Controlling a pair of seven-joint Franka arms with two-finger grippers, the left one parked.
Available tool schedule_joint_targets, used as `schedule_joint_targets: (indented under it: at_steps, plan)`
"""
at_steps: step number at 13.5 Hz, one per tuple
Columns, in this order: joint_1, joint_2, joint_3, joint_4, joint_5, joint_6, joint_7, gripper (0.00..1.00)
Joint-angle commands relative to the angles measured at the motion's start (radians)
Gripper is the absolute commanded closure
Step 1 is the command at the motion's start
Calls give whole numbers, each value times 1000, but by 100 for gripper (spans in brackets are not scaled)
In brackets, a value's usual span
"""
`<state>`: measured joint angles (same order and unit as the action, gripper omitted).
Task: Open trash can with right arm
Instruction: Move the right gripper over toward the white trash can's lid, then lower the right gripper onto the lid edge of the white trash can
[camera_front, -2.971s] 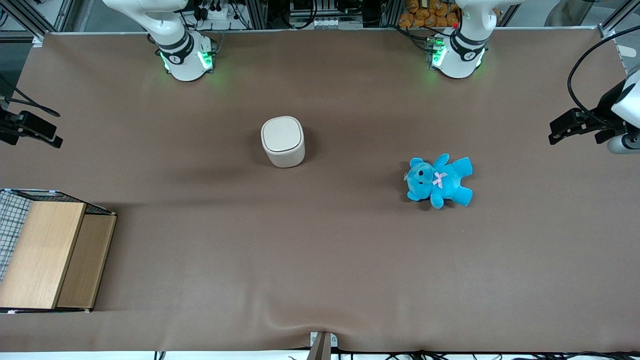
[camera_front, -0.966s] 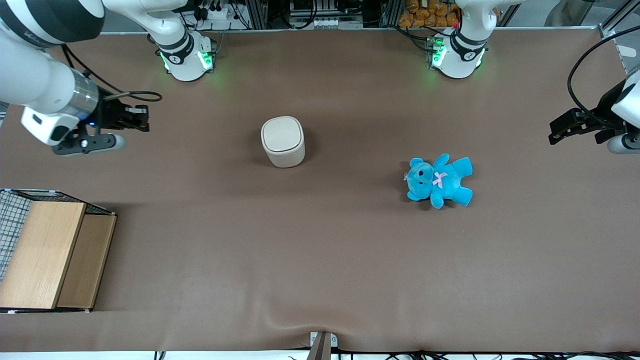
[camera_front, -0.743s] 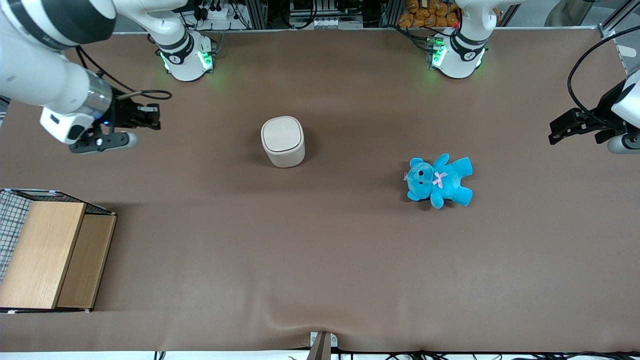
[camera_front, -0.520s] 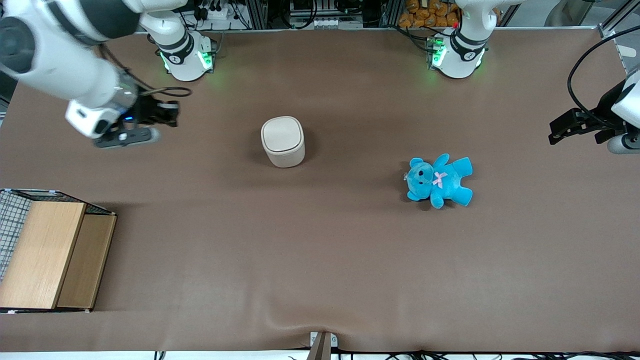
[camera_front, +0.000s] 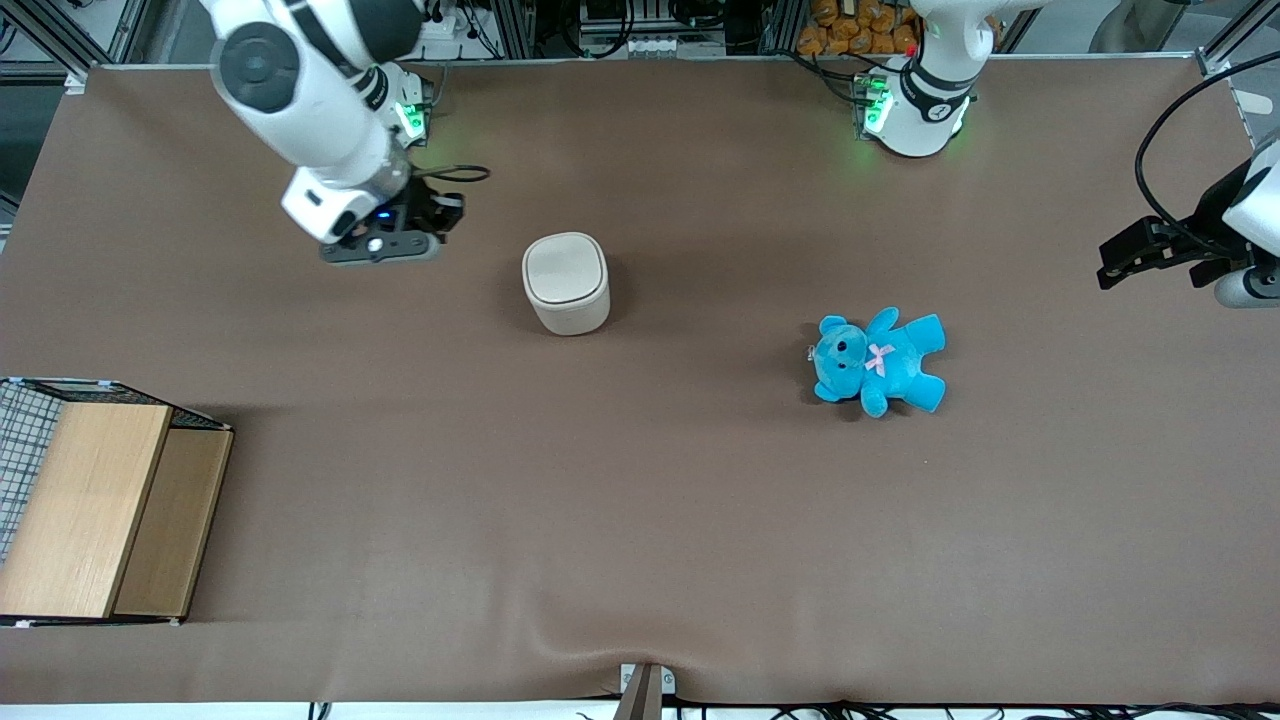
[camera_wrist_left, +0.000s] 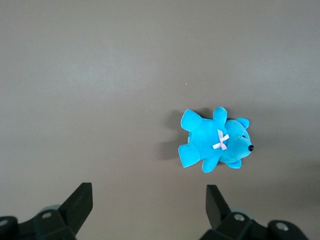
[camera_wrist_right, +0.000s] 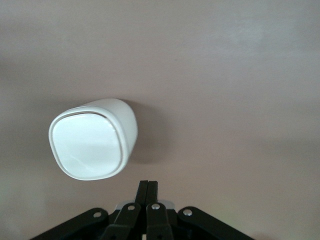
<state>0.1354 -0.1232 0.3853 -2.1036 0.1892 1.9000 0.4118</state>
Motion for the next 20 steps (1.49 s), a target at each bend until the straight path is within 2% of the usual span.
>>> schedule_joint_targets:
  at_steps: [1,5,10,20]
  plan:
    - [3,-49,90,-102,33,114,117,100]
    - [7,-33,112,-176,33,252,154,100]
    - [12,59,124,-179,32,378,183,100]
    - [47,172,124,-174,13,461,194,100]
